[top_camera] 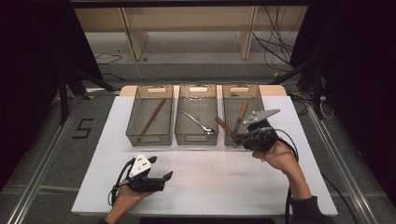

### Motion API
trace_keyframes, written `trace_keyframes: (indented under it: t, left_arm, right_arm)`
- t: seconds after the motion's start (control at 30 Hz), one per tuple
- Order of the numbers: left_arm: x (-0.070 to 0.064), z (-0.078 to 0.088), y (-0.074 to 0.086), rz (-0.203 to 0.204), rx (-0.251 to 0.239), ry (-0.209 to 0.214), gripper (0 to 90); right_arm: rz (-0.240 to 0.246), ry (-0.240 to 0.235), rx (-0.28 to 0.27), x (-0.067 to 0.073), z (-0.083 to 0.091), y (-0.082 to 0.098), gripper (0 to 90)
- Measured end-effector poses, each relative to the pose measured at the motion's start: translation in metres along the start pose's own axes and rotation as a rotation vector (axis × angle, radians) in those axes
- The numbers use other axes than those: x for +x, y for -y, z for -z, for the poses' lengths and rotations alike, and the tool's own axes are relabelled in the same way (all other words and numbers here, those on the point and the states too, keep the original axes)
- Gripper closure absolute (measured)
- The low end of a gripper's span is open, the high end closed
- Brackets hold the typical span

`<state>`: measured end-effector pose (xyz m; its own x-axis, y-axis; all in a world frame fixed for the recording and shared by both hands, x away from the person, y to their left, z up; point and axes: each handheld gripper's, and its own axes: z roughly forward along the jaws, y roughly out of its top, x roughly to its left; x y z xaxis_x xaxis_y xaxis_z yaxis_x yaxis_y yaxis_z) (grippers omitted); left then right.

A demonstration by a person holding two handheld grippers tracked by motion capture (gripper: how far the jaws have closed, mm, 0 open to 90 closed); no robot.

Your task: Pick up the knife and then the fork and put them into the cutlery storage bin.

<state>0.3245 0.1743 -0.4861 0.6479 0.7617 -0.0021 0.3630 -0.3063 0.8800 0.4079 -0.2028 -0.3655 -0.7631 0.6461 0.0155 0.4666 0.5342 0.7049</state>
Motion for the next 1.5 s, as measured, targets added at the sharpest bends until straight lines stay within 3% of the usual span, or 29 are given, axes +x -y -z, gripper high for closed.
trace_keyframes:
  t: [0.3, 0.7, 0.93, 1.13, 1.5]
  left_arm:
    - [0.001, 0.001, 0.0, 0.003, -0.007, 0.001, 17.6]
    - [0.003, 0.003, -0.001, 0.031, -0.027, 0.015, 17.4]
    - [0.004, 0.004, -0.001, 0.039, -0.038, 0.019, 17.2]
    - [0.006, 0.006, -0.001, 0.057, -0.057, 0.026, 16.7]
    - [0.006, 0.006, -0.002, 0.053, -0.058, 0.023, 16.7]
  right_arm:
    - [-0.156, 0.043, -0.055, -0.041, 0.003, -0.023, 81.3]
    - [-0.328, 0.118, -0.071, -0.084, -0.007, -0.039, 81.2]
    - [-0.389, 0.143, -0.071, -0.101, -0.017, -0.045, 81.2]
    - [-0.414, 0.166, -0.057, -0.11, -0.029, -0.046, 81.2]
    - [-0.453, 0.191, -0.042, -0.122, -0.045, -0.042, 81.2]
